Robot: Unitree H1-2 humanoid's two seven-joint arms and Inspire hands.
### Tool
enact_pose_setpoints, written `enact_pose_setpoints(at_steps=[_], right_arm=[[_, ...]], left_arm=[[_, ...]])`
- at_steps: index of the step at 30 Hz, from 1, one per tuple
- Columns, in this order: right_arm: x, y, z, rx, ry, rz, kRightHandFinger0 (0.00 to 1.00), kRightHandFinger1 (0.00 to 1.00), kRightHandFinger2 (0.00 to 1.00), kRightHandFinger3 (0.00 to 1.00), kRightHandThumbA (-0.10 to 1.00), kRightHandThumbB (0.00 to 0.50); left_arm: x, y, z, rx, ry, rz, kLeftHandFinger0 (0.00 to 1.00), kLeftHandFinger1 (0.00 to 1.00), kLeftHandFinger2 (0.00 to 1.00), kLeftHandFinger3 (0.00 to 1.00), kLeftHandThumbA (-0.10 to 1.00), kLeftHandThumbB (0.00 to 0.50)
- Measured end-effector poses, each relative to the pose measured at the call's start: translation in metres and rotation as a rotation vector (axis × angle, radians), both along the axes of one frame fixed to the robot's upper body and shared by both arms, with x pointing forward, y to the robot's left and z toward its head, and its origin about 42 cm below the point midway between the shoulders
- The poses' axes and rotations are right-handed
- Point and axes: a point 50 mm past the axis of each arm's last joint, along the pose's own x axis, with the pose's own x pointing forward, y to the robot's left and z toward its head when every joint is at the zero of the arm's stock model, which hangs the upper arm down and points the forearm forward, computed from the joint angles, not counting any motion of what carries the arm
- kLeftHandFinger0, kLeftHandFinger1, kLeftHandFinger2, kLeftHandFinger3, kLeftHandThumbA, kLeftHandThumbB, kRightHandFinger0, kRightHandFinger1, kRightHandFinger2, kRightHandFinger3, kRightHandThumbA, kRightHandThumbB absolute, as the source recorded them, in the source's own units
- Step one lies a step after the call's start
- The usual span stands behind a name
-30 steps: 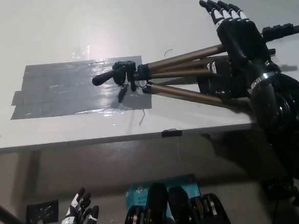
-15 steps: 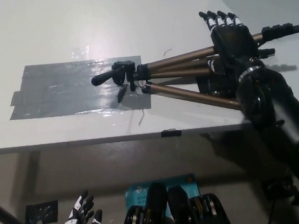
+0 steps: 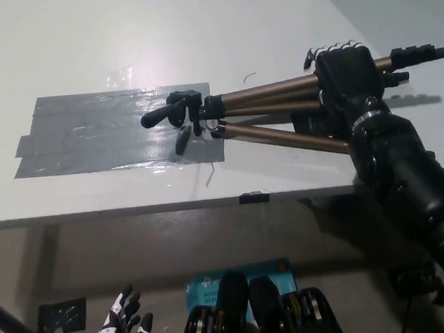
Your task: A tripod is kept on the middle of the desk infront of the robot and the robot grabs one of its legs to pick it up and hands it to a person
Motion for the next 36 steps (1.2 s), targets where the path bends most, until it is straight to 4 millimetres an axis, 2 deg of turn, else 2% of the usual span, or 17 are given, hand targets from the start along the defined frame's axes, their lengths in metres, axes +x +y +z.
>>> enact_pose_setpoints(at_steps=[1,3,5,8,12,13,16,19,20,21,24,27,30,31,32,34,36], right_arm=[[0.000,0.000,-0.002,-0.008,-0.009,0.002,0.00,0.28,0.69,0.74,-0.10,0.204],[0.000,-0.001,-0.004,-0.012,-0.031,0.007,0.00,0.29,0.67,0.72,-0.10,0.231],[0.000,-0.001,-0.005,-0.011,-0.053,0.015,0.00,0.29,0.66,0.71,-0.10,0.224],[-0.001,-0.001,-0.004,-0.010,-0.093,0.030,0.00,0.28,0.64,0.78,-0.10,0.202],[-0.005,0.001,0.000,0.007,-0.147,0.059,0.00,0.26,0.63,0.78,-0.10,0.190],[-0.006,0.003,0.002,0.012,-0.160,0.070,0.00,0.19,0.60,0.61,-0.10,0.239],[-0.007,0.007,0.007,0.027,-0.201,0.098,0.00,0.07,0.50,0.33,-0.10,0.282],[-0.007,0.010,0.014,0.039,-0.241,0.125,0.00,0.04,0.50,0.26,-0.10,0.271],[-0.006,0.010,0.014,0.039,-0.244,0.127,0.00,0.02,0.48,0.27,-0.10,0.295],[-0.004,0.012,0.021,0.040,-0.261,0.137,0.00,0.00,0.43,0.22,-0.10,0.298],[0.002,0.015,0.037,0.040,-0.299,0.150,0.00,0.01,0.47,0.06,-0.10,0.271],[0.010,0.019,0.057,0.036,-0.341,0.166,0.00,0.02,0.49,0.06,-0.10,0.310],[0.018,0.024,0.076,0.030,-0.372,0.177,0.00,0.09,0.64,0.14,-0.10,0.268],[0.020,0.026,0.082,0.028,-0.379,0.178,0.00,0.19,0.74,0.28,-0.10,0.246],[0.023,0.027,0.086,0.025,-0.384,0.179,0.00,0.22,0.76,0.44,-0.10,0.244],[0.028,0.031,0.097,0.021,-0.398,0.180,0.00,0.26,0.77,0.64,-0.10,0.222],[0.034,0.035,0.104,0.015,-0.402,0.175,0.00,0.29,0.77,0.76,-0.10,0.216]], left_arm=[[0.000,0.000,0.000,0.003,0.000,0.000,1.00,1.00,1.00,1.00,0.67,0.000],[0.001,0.001,0.000,0.010,0.000,-0.002,1.00,1.00,1.00,1.00,0.64,0.000],[0.001,0.002,0.001,0.015,-0.002,-0.004,1.00,1.00,1.00,1.00,0.63,0.001],[0.002,0.002,0.001,0.016,-0.002,-0.005,1.00,1.00,1.00,1.00,0.61,0.000],[0.000,0.001,0.000,0.017,0.002,-0.011,1.00,1.00,1.00,1.00,0.67,0.000],[0.000,0.000,0.000,0.018,0.002,-0.012,1.00,1.00,1.00,1.00,0.67,0.000],[0.000,0.000,0.000,0.020,0.001,-0.014,1.00,1.00,1.00,1.00,0.68,0.002],[0.000,-0.001,0.000,0.021,0.000,-0.016,1.00,1.00,1.00,1.00,0.68,0.000],[0.000,-0.001,0.001,0.022,0.000,-0.016,1.00,1.00,1.00,1.00,0.68,0.000],[0.001,-0.001,0.001,0.022,-0.003,-0.017,1.00,1.00,1.00,1.00,0.68,0.000],[0.001,-0.001,0.002,0.021,-0.007,-0.018,1.00,1.00,1.00,1.00,0.69,0.003],[0.002,-0.001,0.005,0.021,-0.016,-0.018,1.00,1.00,1.00,1.00,0.68,0.000],[0.004,-0.001,0.006,0.021,-0.023,-0.018,1.00,1.00,1.00,1.00,0.69,0.000],[0.004,-0.001,0.007,0.021,-0.025,-0.018,1.00,1.00,1.00,1.00,0.69,0.000],[0.005,-0.001,0.007,0.021,-0.027,-0.019,1.00,1.00,1.00,1.00,0.69,0.001],[0.006,-0.001,0.009,0.022,-0.033,-0.019,1.00,1.00,1.00,1.00,0.69,0.004],[0.007,-0.001,0.010,0.022,-0.037,-0.020,1.00,1.00,1.00,1.00,0.68,0.004]])
